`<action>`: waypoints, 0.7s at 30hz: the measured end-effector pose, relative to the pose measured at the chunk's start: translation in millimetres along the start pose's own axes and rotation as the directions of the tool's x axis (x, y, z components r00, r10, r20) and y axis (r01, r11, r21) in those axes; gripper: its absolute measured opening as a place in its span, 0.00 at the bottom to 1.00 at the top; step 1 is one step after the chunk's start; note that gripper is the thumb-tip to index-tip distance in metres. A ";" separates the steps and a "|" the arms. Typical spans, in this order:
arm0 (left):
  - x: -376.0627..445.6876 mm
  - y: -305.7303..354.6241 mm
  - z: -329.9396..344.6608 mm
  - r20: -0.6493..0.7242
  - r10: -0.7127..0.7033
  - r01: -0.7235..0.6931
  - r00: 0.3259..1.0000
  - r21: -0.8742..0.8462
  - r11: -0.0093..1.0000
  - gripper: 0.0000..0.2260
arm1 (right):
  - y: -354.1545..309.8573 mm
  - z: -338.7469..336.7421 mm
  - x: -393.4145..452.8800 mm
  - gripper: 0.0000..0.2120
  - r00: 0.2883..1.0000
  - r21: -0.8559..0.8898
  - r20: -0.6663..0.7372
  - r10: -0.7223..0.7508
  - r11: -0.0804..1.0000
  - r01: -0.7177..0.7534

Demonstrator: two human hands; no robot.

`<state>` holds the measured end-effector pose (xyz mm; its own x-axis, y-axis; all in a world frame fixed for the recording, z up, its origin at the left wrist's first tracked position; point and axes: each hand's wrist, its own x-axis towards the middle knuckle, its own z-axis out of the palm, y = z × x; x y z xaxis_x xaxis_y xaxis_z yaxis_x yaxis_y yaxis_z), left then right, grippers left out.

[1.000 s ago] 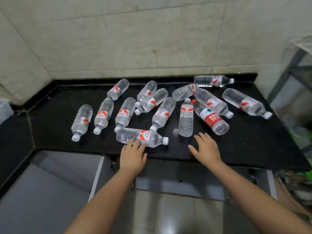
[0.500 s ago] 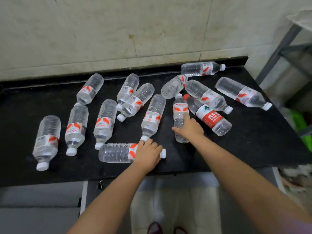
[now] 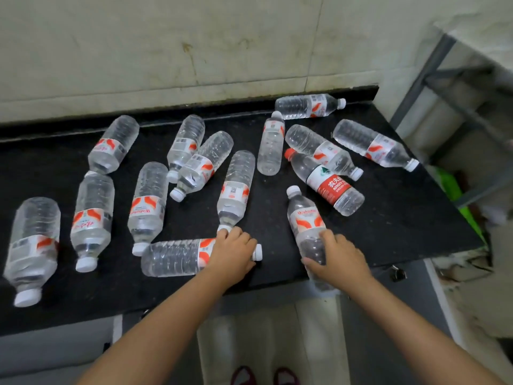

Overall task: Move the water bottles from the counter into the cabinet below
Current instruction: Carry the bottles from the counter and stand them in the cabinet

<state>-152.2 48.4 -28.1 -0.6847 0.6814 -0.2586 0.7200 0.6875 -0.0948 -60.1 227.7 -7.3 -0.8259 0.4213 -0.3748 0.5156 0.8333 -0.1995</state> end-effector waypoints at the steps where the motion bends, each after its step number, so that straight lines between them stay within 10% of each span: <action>1: 1.4 -0.1 0.8 0.033 0.041 -0.042 0.999 0.027 0.999 0.21 | -3.0 -3.1 6.1 0.28 0.999 -0.020 -0.038 -0.005 1.000 0.004; 11: 1.9 13.3 -6.2 0.076 0.225 -0.237 0.972 0.279 0.931 0.12 | -74.1 -16.7 119.7 0.16 0.996 -0.128 -0.064 0.064 0.989 -0.071; 21: -37.6 6.1 -52.2 -0.003 -0.018 0.018 1.000 0.118 0.993 0.18 | -64.8 -85.6 8.3 0.17 0.980 -0.152 -0.153 -0.126 0.983 0.103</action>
<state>-127.9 40.1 31.3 -0.6979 0.6696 -0.2542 0.7157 0.6653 -0.2125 -120.0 207.8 80.0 -0.9094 0.3628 -0.2033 0.3874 0.9168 -0.0967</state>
